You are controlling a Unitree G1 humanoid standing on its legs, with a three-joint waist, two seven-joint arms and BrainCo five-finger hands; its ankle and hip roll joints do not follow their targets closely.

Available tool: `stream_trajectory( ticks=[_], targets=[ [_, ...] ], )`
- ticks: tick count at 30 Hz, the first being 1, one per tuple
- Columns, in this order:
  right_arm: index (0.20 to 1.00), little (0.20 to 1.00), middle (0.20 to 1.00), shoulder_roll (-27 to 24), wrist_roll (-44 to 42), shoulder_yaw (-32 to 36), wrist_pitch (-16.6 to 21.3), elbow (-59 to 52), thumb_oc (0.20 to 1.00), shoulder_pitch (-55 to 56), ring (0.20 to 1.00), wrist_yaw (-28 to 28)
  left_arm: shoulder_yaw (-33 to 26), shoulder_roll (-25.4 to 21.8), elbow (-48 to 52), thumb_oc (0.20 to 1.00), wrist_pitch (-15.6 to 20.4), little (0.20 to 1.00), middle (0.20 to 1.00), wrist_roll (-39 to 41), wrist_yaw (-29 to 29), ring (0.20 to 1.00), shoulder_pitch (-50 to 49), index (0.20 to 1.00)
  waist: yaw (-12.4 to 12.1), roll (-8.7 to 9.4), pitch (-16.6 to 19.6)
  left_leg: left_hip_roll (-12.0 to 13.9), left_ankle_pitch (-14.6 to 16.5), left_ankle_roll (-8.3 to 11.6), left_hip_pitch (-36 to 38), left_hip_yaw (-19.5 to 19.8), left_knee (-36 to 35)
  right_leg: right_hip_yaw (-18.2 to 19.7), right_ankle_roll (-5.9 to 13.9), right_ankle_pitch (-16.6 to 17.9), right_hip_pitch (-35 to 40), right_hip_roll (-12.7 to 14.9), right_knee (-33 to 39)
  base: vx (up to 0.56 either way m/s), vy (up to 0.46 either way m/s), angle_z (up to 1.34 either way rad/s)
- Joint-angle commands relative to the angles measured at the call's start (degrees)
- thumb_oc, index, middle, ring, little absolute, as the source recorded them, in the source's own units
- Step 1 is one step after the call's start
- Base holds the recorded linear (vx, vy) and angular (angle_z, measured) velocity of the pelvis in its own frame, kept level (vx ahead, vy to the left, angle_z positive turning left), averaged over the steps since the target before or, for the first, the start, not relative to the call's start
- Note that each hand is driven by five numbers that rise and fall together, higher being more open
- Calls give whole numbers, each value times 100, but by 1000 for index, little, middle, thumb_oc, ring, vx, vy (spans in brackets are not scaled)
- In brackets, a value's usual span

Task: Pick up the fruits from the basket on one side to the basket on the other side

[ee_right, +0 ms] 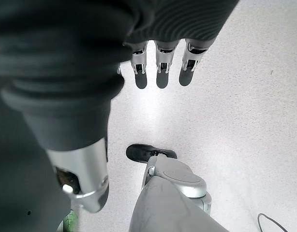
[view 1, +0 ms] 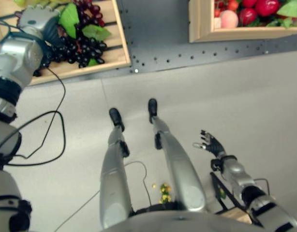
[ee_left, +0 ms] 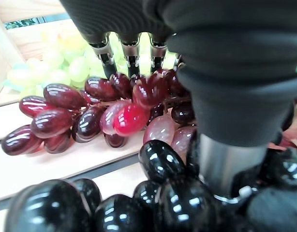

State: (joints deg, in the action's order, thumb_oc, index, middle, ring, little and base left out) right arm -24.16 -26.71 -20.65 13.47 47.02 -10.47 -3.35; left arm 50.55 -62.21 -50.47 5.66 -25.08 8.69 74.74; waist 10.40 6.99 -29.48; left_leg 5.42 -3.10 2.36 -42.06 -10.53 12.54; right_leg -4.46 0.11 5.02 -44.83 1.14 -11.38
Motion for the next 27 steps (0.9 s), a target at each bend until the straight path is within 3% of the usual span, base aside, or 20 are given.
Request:
stream_trajectory(
  ticks=[1,16,17,18,19,20,27],
  targets=[
    [1000,1000,1000,-235,-214,105,138,-295,1000,460,1000,-64,239,279,-339,1000,-73,1000,1000,-29,-50,1000,-433,1000,296,347,-31,205,777,54,54,170,651,-111,827,-518,111,285,-496,0,0,0],
    [1000,1000,1000,-209,-354,31,192,-318,1000,534,1000,-176,252,169,-790,1000,-62,1000,1000,197,254,1000,14,1000,451,453,-31,328,797,86,-427,195,814,-103,828,-457,-394,232,-572,4,-7,-2],
    [1000,1000,1000,-199,-377,21,191,-334,1000,524,1000,-185,242,201,-827,849,-72,849,849,203,261,849,29,849,456,452,-31,331,813,80,-454,201,838,-96,824,-463,-405,223,-572,2,-23,-3],
    [1000,1000,1000,-196,-382,16,204,-348,1000,518,1000,-178,218,237,-888,517,-93,517,517,186,286,517,16,517,457,456,-31,342,820,78,-477,211,860,-92,823,-473,-446,220,-603,0,0,0],
    [1000,1000,1000,-197,-382,17,204,-348,1000,518,1000,-177,217,238,-889,238,-93,238,238,186,287,238,16,238,457,455,-31,343,820,78,-479,212,862,-92,823,-474,-447,220,-605,2,-32,0],
    [1000,1000,1000,-195,-401,12,217,-385,1000,513,1000,-176,181,289,-878,200,-121,200,200,140,297,200,-41,200,444,451,-31,342,818,82,-491,219,864,-92,812,-489,-464,229,-621,0,0,0],
    [1000,1000,1000,-259,-413,-1,238,-547,1000,488,1000,-191,-46,397,-868,200,-143,200,200,151,284,200,-323,200,414,459,-31,321,764,103,-458,235,778,-117,806,-476,-457,234,-608,0,0,0]
  ],
)
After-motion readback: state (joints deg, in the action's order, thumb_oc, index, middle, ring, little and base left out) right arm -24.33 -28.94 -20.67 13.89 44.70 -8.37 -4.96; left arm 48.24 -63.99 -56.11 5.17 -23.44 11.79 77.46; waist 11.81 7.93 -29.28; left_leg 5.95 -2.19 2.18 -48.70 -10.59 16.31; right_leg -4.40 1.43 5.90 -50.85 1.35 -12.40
